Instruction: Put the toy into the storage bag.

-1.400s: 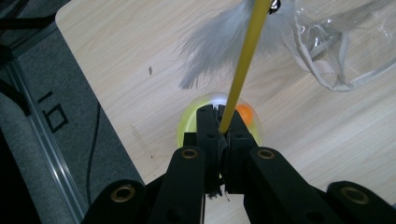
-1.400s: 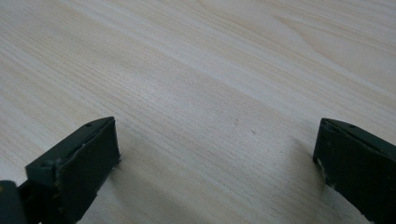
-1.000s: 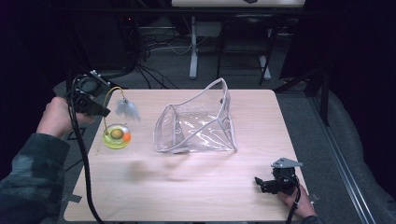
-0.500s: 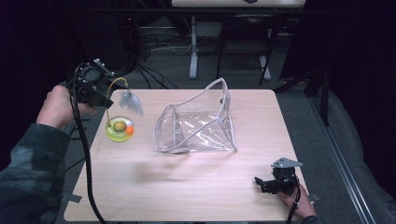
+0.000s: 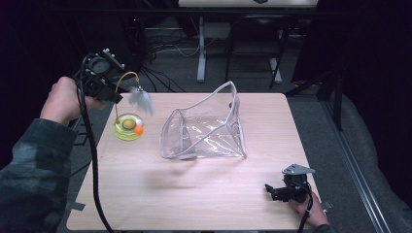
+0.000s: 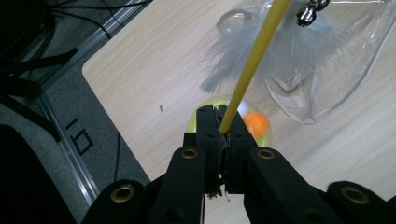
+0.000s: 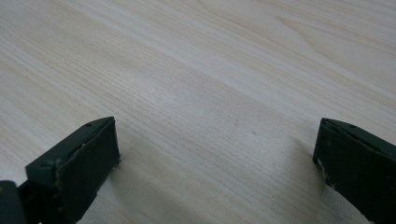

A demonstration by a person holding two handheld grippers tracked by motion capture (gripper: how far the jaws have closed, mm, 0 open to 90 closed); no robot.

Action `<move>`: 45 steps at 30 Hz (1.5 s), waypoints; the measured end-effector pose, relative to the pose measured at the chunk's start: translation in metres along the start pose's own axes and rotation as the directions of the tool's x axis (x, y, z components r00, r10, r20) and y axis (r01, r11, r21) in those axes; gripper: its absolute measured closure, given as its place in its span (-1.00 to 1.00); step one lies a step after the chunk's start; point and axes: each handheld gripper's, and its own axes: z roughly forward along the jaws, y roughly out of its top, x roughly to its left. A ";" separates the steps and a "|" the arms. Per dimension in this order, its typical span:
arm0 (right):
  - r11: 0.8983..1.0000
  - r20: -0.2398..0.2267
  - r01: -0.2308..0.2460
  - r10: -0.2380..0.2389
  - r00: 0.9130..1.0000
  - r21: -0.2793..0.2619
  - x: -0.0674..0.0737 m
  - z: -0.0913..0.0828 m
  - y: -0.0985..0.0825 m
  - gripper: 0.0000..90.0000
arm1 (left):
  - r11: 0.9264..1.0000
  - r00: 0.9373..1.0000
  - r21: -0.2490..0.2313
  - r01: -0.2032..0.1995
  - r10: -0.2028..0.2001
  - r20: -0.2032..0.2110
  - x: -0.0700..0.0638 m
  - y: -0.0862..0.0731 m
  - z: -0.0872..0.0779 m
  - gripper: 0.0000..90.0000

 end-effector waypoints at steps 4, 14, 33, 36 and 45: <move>1.000 0.001 -0.006 0.006 1.000 0.002 0.001 0.000 0.000 -1.00 | 1.000 1.000 -0.004 -0.012 0.012 -0.004 -0.003 0.006 -0.002 0.95; 1.000 0.000 -0.006 0.006 1.000 0.003 0.001 -0.001 0.000 -1.00 | 0.999 0.999 -0.022 -0.042 0.042 -0.007 -0.011 0.023 -0.012 0.95; 1.000 -0.001 -0.006 0.006 1.000 0.003 0.001 -0.001 -0.001 -1.00 | 0.994 0.996 -0.068 -0.082 0.084 0.023 -0.028 0.055 -0.011 0.95; 1.000 -0.001 -0.006 0.006 1.000 0.003 0.001 -0.001 -0.001 -1.00 | 0.994 0.995 -0.067 -0.087 0.090 0.034 -0.031 0.060 -0.008 0.95; 1.000 0.003 -0.004 0.004 1.000 0.004 0.001 -0.001 -0.001 -1.00 | 0.992 0.992 -0.066 -0.108 0.112 0.059 -0.040 0.074 0.001 0.95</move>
